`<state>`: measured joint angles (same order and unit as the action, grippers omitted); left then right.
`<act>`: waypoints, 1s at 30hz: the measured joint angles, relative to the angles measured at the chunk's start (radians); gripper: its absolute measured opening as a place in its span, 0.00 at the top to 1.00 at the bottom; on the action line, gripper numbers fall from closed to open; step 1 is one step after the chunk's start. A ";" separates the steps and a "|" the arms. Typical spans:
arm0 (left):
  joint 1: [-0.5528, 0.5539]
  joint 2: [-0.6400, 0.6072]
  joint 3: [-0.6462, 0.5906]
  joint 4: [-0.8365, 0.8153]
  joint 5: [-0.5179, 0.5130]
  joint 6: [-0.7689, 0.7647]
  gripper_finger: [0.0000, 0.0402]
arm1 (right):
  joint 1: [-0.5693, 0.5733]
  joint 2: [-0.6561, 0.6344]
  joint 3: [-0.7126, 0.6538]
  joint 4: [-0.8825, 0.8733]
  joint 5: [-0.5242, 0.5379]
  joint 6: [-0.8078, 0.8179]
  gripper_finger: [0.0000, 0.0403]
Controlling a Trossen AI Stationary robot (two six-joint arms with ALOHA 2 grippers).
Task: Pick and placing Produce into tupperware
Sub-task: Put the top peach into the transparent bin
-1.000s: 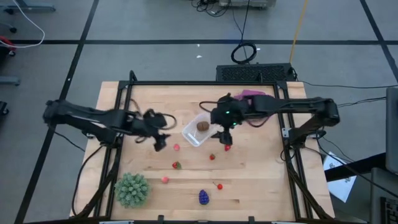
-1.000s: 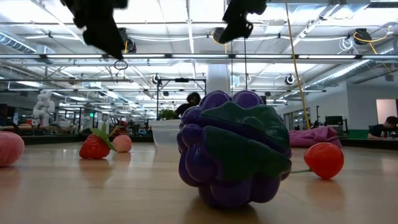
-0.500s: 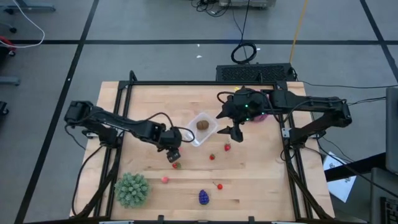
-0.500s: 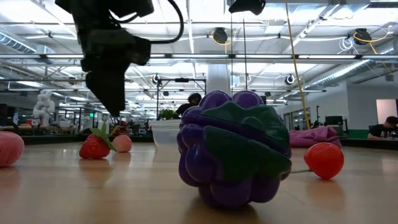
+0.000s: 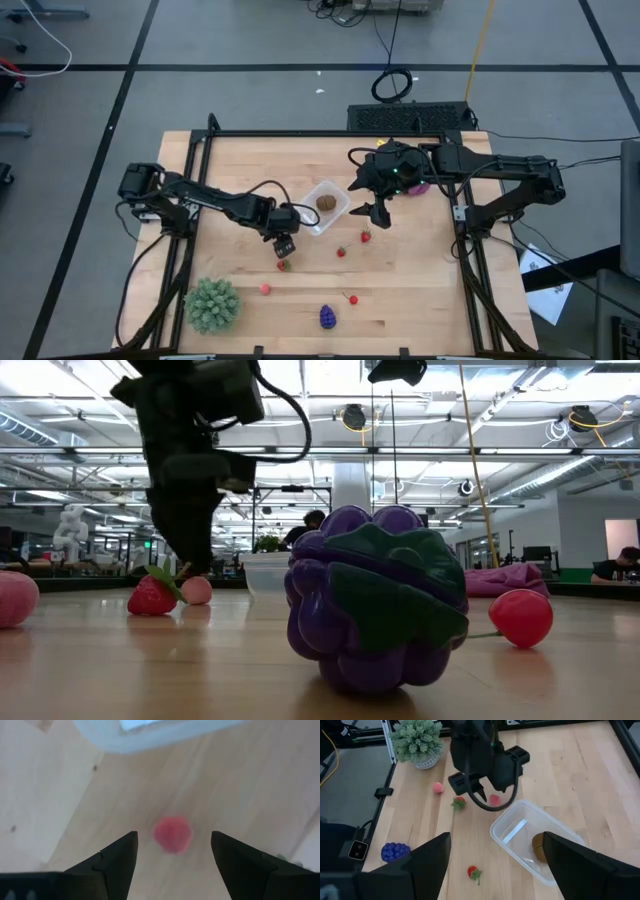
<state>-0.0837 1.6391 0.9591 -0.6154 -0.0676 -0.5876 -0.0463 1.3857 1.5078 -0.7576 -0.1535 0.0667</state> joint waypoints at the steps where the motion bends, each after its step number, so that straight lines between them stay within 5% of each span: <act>1: 0.005 0.007 0.000 -0.002 0.000 0.002 0.36 | 0.000 0.000 0.000 0.000 0.000 0.000 0.24; 25: 0.016 0.058 -0.001 0.020 0.076 -0.002 0.36 | 0.000 0.000 -0.001 0.005 0.000 -0.001 0.24; 30: 0.016 0.058 -0.001 0.016 0.076 0.000 0.45 | 0.000 0.000 -0.001 0.009 0.000 -0.002 0.24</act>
<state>-0.0677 1.6970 0.9585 -0.5999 0.0082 -0.5874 -0.0467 1.3857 1.5070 -0.7487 -0.1535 0.0643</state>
